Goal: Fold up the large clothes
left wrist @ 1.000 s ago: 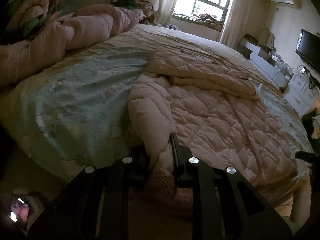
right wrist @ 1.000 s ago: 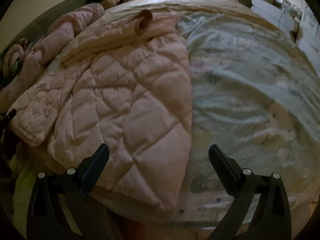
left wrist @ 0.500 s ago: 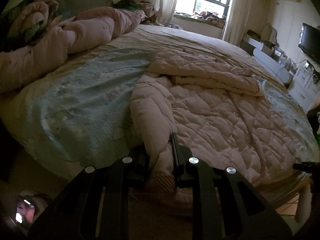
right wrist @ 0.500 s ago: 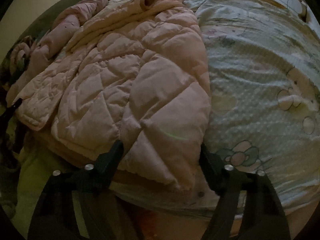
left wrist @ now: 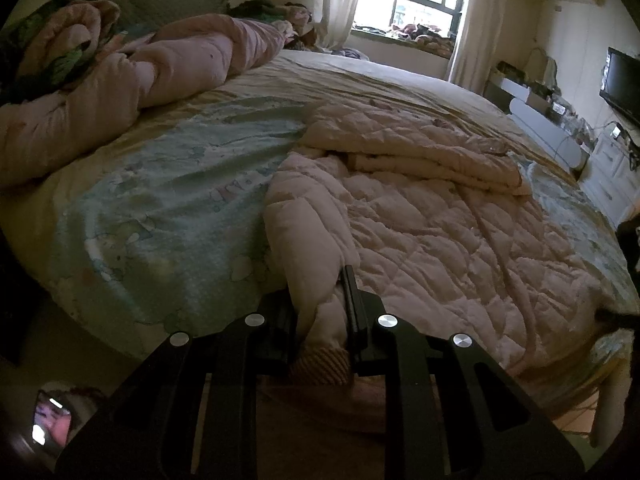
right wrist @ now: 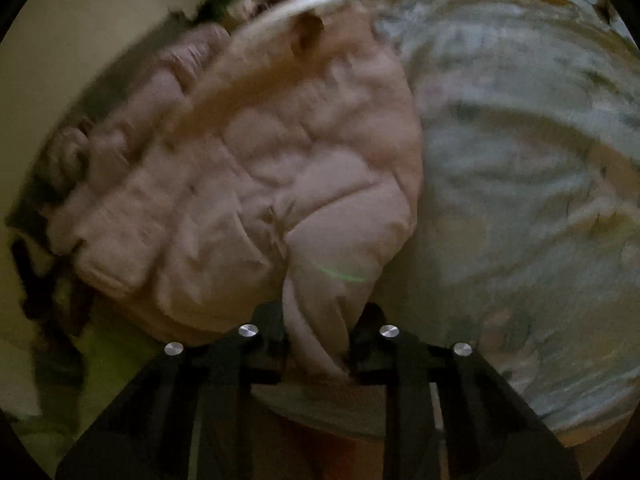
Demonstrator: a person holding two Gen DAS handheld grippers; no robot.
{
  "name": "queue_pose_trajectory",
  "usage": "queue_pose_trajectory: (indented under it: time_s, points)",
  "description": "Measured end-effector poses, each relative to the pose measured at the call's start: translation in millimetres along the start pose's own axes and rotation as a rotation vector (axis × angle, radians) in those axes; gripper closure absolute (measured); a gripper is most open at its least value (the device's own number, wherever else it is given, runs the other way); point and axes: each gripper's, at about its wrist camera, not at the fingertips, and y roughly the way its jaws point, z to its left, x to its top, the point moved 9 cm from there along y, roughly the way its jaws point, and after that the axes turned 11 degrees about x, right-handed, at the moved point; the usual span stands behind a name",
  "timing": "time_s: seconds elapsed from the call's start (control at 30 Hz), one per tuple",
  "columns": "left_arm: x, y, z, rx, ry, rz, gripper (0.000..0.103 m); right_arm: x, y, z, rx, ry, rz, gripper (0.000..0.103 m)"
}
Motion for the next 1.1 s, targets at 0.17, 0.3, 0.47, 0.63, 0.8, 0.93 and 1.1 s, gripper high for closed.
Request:
queue_pose_trajectory:
  time_s: [0.17,0.3,0.47,0.63,0.8,0.93,1.1]
  points:
    - [15.0,-7.8,-0.5,0.002,-0.009,-0.03,0.09,36.9,-24.8,43.0,0.045,-0.131,-0.119,0.085]
    - [28.2,-12.1,-2.0,0.009,-0.01,-0.055,0.09,57.7,-34.1,55.3,0.065,-0.163,-0.192,0.086]
    - [39.2,-14.4,-2.5,0.015,-0.014,-0.073,0.09,78.9,-44.6,56.0,0.084,-0.145,-0.279,0.086]
    - [51.1,-15.0,-1.0,0.013,-0.028,-0.086,0.089,99.8,-46.8,58.3,0.103,-0.142,-0.311,0.086]
    - [62.2,-14.7,-1.1,0.015,-0.033,-0.101,0.089,115.6,-50.4,67.0,0.099,-0.172,-0.339,0.086]
    - [72.4,-15.9,-0.3,0.017,-0.039,-0.115,0.089,128.6,-51.0,67.7,0.092,-0.177,-0.359,0.086]
    - [84.5,-13.9,0.3,0.017,-0.043,-0.129,0.089,145.8,-50.7,71.3,0.081,-0.195,-0.378,0.086]
